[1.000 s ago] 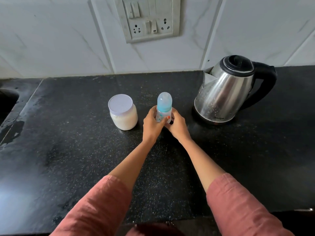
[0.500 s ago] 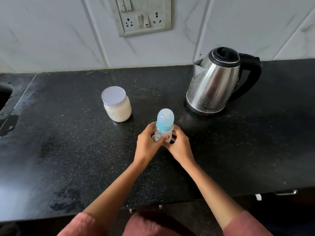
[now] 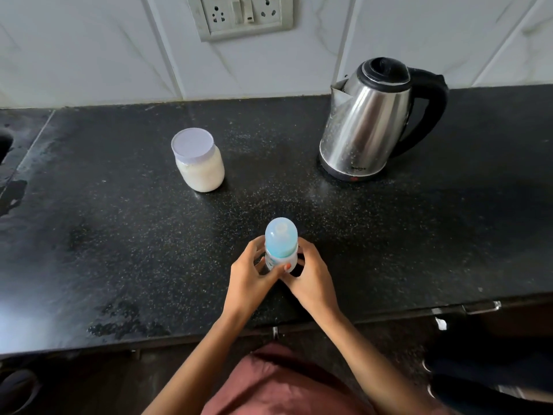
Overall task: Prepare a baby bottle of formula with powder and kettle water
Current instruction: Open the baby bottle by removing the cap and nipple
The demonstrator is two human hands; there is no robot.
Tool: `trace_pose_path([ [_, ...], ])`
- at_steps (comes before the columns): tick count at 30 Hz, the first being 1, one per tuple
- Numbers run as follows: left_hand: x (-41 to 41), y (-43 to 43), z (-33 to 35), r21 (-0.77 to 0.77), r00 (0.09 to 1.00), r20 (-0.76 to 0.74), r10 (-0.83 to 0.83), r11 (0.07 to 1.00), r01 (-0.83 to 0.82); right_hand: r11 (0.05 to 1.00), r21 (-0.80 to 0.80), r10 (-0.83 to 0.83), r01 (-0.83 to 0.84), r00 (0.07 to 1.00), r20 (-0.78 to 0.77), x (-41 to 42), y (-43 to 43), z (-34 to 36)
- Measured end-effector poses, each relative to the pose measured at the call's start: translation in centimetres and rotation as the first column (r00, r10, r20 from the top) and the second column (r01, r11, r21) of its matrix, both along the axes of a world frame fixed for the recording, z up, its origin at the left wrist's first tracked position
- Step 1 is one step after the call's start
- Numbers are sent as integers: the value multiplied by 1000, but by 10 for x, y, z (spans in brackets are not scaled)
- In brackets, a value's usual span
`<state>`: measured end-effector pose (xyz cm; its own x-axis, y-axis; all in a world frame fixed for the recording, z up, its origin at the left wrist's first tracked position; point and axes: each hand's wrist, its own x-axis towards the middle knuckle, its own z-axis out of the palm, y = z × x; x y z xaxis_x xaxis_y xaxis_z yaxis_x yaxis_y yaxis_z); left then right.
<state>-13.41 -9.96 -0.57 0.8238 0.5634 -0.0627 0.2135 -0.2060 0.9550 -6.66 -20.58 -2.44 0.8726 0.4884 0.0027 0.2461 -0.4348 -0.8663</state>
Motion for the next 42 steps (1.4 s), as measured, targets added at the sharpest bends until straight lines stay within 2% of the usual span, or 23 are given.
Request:
trace_pose_path([
  [8, 0, -2, 0, 48, 999, -10, -38, 998, 39, 999, -42, 28, -27, 999, 18, -2, -1, -2],
  [11, 1, 1, -3, 84, 999, -27, -37, 996, 39, 991, -74, 114, -113, 993, 9, 2, -6, 2],
  [15, 2, 5, -3, 85, 997, -32, -70, 994, 73, 945, -222, 231, -241, 970, -71, 14, -19, 27],
  [17, 2, 6, -4, 58, 996, -26, -79, 995, 81, 947, -173, 256, -272, 960, -111, 16, -23, 42],
  [22, 6, 2, -6, 43, 998, -15, -64, 997, 64, 986, -34, 163, -165, 984, -66, 8, -5, 54],
  [25, 8, 2, -8, 96, 999, 3, -51, 994, 50, 996, -49, 69, -68, 998, 9, 4, 7, 55],
  [30, 7, 3, -10, 100, 999, 11, -43, 994, 42, 993, -117, 25, -6, 986, 163, 3, 17, 60],
  [42, 9, 9, -9, 109, 995, 33, -93, 990, 89, 988, -131, 103, -83, 983, 154, 20, 18, 68],
])
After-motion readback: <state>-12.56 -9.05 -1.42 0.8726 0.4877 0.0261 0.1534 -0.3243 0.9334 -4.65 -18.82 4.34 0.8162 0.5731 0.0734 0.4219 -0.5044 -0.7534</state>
